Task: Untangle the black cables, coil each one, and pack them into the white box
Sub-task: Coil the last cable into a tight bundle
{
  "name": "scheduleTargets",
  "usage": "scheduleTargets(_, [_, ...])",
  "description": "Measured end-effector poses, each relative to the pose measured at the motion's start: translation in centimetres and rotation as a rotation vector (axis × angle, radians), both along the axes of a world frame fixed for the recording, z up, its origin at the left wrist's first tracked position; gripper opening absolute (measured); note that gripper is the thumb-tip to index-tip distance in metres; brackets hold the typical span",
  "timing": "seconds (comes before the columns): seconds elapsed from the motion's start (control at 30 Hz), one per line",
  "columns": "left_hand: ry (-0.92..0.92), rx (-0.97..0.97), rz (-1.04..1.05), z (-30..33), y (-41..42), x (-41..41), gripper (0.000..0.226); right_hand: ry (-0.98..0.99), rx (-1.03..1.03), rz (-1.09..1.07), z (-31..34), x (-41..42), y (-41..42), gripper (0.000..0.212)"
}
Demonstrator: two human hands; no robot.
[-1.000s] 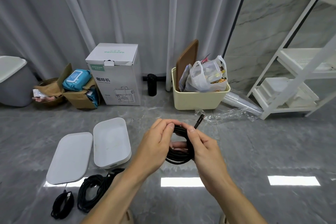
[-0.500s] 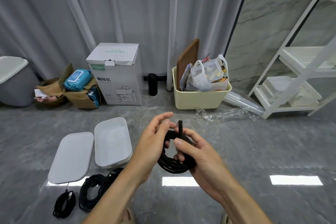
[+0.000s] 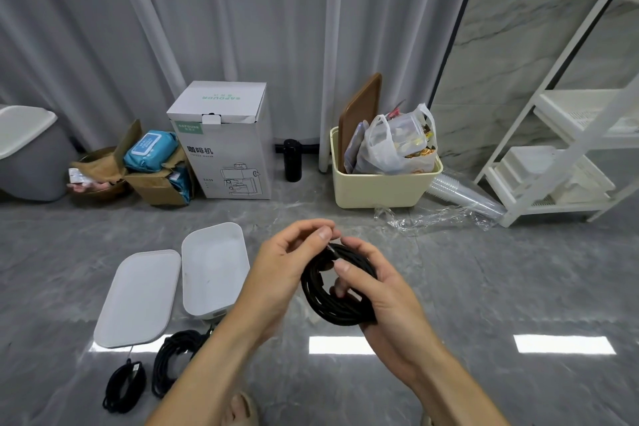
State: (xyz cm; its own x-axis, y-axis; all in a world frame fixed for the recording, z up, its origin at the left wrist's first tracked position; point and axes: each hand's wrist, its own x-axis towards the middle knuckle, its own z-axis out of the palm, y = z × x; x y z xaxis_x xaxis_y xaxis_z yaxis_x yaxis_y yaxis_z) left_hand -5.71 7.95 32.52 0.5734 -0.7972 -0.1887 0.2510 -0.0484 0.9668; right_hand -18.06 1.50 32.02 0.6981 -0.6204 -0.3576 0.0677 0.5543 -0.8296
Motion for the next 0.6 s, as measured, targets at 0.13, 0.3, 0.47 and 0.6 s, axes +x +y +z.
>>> scheduleTargets(0.13, [0.129, -0.032, -0.008, -0.2, 0.0, 0.2, 0.021, 0.011, -0.045, -0.011, -0.2, -0.1, -0.2, 0.043])
scheduleTargets(0.3, [0.230, -0.069, -0.044, -0.2, -0.1, 0.2, 0.033, 0.090, -0.269, -0.018, -0.2, -0.7, -0.6, 0.032])
scheduleTargets(0.47, [0.082, 0.028, -0.034, -0.4, -0.3, -0.3, 0.033, 0.063, -0.241, -0.131, -0.9, -0.2, -0.3, 0.020])
scheduleTargets(0.6, [-0.082, 0.092, -0.107, -0.4, 0.3, -0.3, 0.026, 0.014, -0.138, -0.176, -1.3, 0.1, -0.6, 0.023])
